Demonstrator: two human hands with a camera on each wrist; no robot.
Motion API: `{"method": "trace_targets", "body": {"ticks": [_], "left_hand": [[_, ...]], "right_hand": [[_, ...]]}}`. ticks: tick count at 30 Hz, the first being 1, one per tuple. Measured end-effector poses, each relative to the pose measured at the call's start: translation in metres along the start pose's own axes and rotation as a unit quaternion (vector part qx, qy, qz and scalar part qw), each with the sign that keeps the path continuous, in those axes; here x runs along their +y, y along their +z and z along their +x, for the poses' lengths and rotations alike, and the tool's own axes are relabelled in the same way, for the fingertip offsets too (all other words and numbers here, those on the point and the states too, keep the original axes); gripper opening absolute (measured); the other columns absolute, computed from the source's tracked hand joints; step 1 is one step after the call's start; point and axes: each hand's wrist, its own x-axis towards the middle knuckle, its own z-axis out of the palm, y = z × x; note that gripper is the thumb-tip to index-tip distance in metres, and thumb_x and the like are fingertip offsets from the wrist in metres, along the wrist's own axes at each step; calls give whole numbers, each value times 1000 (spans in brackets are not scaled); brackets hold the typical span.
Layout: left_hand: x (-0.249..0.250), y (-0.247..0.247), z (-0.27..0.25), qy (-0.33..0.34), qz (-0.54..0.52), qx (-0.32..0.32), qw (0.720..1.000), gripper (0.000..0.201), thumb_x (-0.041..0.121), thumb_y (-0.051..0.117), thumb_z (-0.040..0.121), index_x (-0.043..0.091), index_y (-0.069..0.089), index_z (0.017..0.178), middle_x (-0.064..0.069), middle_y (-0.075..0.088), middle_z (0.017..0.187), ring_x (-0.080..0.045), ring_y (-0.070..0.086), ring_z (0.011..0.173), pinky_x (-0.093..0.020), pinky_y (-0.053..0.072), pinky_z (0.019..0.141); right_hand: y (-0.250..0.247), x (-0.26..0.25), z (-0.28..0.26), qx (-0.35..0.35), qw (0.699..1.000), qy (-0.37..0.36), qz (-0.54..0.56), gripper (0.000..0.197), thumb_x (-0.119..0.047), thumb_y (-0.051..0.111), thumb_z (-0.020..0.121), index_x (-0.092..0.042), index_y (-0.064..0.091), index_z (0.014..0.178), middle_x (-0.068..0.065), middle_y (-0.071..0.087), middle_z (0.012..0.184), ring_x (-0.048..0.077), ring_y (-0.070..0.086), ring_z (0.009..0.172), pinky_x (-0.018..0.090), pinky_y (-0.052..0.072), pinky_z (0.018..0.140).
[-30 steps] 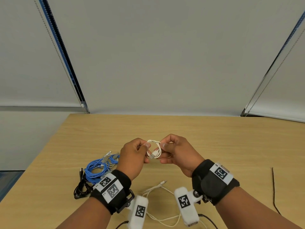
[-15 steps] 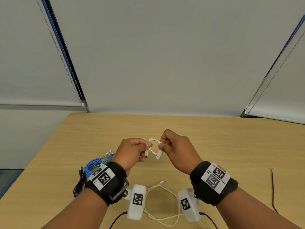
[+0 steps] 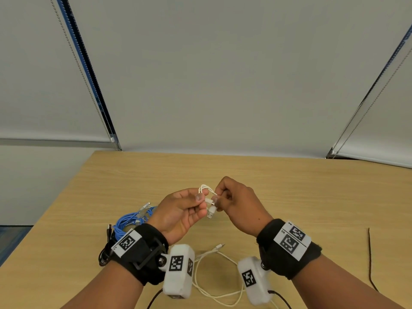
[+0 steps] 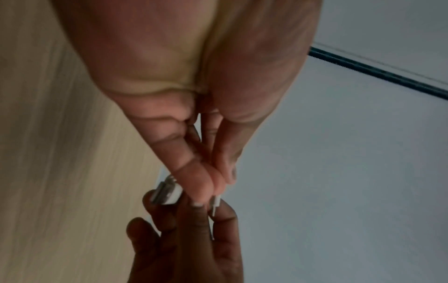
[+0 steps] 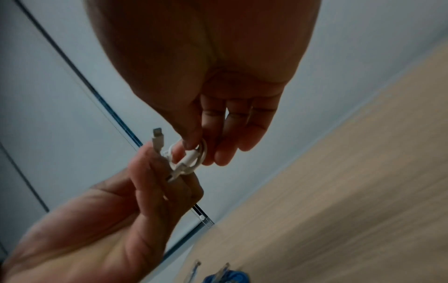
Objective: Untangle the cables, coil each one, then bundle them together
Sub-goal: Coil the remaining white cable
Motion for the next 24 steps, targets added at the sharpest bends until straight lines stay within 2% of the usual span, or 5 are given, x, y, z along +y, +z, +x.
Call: {"method": "trace_targets", "body": {"ticks": [6, 12, 14, 17, 24], "left_hand": [[-5, -6, 3, 82, 205, 104, 970, 4, 10, 72, 90, 7, 70, 89, -6, 64, 78, -12, 61, 59, -26, 54, 53], [-14, -2, 6, 197, 435, 155, 865, 11, 12, 64, 94, 7, 60, 85, -11, 58, 74, -20, 56, 66, -44, 55, 62], [-13, -3, 5, 201, 423, 130, 874, 8, 8, 64, 93, 8, 61, 85, -9, 64, 77, -20, 55, 69, -41, 50, 66], [-10, -7, 1, 158, 333, 59, 928, 8, 6, 63, 95, 8, 61, 88, -4, 73, 79, -16, 69, 73, -30, 57, 68], [2, -28, 0, 154, 492, 89, 852, 9, 17, 63, 97, 19, 69, 91, -4, 75, 73, -17, 69, 67, -33, 53, 64]], "right_hand": [[1, -6, 5, -54, 983, 70, 159, 7, -14, 65, 96, -8, 62, 100, 2, 68, 74, 15, 67, 66, 33, 53, 62], [9, -2, 7, -83, 962, 124, 227, 12, -8, 63, 96, -3, 69, 105, 4, 67, 76, 15, 62, 65, 30, 53, 61], [9, 0, 8, -72, 963, 127, 226, 11, -9, 64, 96, -1, 68, 102, 4, 67, 77, 15, 62, 65, 29, 53, 60], [6, 3, 10, -55, 972, 111, 198, 9, -11, 64, 97, -2, 67, 98, 5, 67, 78, 13, 63, 66, 28, 53, 59], [23, 12, 6, -25, 993, 69, 90, 4, -16, 63, 95, -18, 66, 93, 2, 71, 76, 13, 68, 69, 39, 60, 67]]}}
